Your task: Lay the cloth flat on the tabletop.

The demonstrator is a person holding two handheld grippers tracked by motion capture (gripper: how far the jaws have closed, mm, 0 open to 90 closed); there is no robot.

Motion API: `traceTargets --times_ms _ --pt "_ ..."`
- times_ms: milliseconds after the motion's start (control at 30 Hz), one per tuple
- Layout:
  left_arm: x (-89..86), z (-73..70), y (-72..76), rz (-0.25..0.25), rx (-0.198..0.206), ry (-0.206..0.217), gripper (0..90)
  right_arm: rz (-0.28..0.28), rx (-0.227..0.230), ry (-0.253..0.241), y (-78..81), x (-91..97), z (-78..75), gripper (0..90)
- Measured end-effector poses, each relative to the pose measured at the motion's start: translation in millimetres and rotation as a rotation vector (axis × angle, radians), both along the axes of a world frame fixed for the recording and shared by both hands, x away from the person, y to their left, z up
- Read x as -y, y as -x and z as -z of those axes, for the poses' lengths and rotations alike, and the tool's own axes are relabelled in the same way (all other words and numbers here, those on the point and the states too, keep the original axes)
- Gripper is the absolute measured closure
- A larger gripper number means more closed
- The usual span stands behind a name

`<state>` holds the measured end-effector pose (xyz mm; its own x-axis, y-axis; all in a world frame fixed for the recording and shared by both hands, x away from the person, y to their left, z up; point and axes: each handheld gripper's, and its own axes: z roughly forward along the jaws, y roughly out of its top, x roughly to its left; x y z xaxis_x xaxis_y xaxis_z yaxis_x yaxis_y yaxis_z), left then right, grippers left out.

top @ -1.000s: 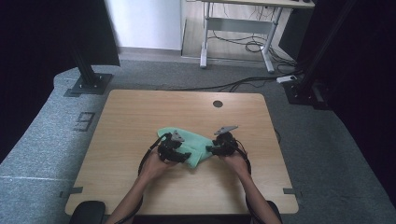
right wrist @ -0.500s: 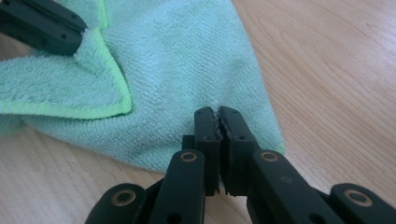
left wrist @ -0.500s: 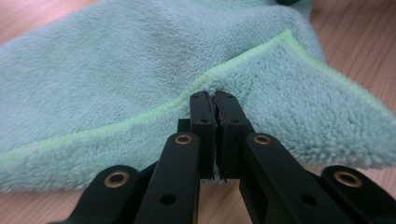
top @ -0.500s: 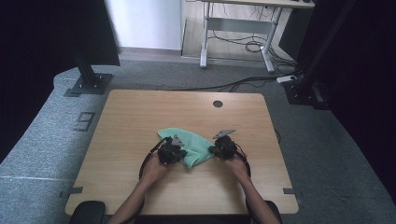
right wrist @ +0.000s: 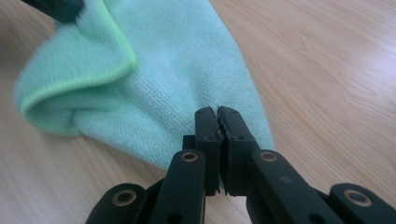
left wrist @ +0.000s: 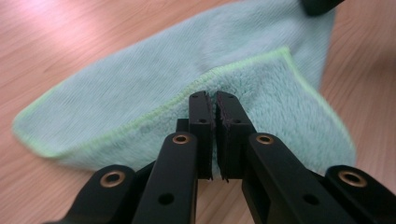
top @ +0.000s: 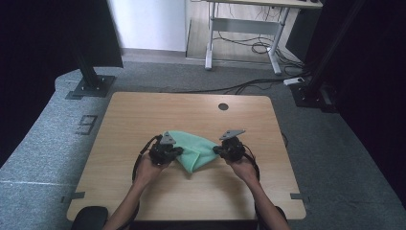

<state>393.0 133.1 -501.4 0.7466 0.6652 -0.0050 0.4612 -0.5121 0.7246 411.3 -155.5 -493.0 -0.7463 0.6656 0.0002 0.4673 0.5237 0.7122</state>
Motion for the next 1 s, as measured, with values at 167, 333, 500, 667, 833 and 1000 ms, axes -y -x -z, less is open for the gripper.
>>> traceTargets --times_ms 167,333,500,667,833,1000 --pt "-18.6 10.3 0.7 -0.026 -0.055 -0.003 83.5 0.007 -0.039 0.006 1.7 5.7 8.6 86.2" --pt "-31.3 15.8 5.6 -0.044 -0.076 -0.04 81.2 0.01 -0.07 0.01 5.1 11.2 15.8 85.5" --pt "-40.4 12.1 1.2 -0.086 -0.054 -0.037 63.8 0.002 -0.083 0.0 10.6 16.1 15.9 71.9" --pt "-33.1 -0.6 -13.5 -0.118 -0.003 -0.04 48.1 0.048 -0.028 -0.021 -0.1 21.7 1.5 58.4" --pt "-15.0 2.9 -34.4 -0.133 -0.002 -0.048 43.5 0.062 -0.041 -0.03 -22.5 17.0 5.1 56.5" --pt "-6.3 17.5 -47.0 -0.162 -0.027 -0.07 43.4 0.064 -0.06 -0.041 -41.8 6.2 21.4 54.1"
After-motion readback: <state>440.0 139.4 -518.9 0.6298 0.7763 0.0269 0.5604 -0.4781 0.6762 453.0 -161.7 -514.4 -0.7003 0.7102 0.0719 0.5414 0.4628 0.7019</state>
